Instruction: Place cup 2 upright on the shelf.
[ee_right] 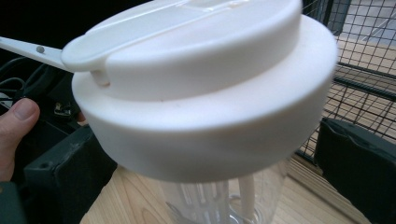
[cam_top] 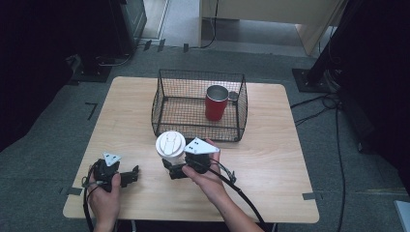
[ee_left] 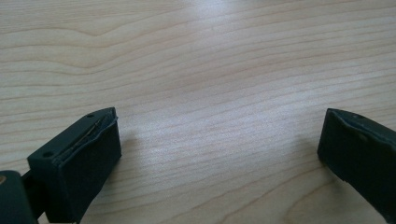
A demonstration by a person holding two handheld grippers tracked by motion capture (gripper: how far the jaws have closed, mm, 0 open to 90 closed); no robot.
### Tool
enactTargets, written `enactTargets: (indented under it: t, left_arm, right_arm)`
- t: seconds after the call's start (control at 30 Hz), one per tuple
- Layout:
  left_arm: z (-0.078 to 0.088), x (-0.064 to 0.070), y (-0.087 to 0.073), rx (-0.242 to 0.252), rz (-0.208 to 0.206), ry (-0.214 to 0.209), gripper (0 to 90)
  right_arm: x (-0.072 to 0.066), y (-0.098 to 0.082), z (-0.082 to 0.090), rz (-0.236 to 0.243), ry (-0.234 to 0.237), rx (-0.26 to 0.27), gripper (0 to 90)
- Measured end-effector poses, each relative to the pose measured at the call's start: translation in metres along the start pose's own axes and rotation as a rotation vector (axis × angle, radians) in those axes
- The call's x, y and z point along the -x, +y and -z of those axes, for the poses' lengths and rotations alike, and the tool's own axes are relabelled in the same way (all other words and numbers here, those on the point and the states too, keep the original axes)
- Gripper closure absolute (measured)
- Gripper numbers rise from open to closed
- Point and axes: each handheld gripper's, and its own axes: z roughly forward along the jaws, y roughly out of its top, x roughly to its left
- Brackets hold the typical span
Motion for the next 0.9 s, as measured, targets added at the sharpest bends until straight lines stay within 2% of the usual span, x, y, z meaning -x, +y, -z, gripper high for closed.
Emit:
enactTargets:
  t: [0.23, 0.47, 0.9]
  left_arm:
    - [0.0, 0.0, 0.0, -0.001, 0.0, 0.0, 0.0]
    - [0.0, 0.0, 0.0, -0.001, 0.0, 0.0, 0.0]
    - [0.0, 0.0, 0.0, -0.002, -0.001, 0.0, 0.0]
  right_arm:
    - [-0.003, 0.001, -0.008, 0.006, 0.001, -0.006, 0.5]
    - [-0.007, 0.004, -0.014, 0.007, -0.014, 0.015, 6.6]
    - [-0.009, 0.004, -0.013, 0.039, -0.041, 0.044, 11.3]
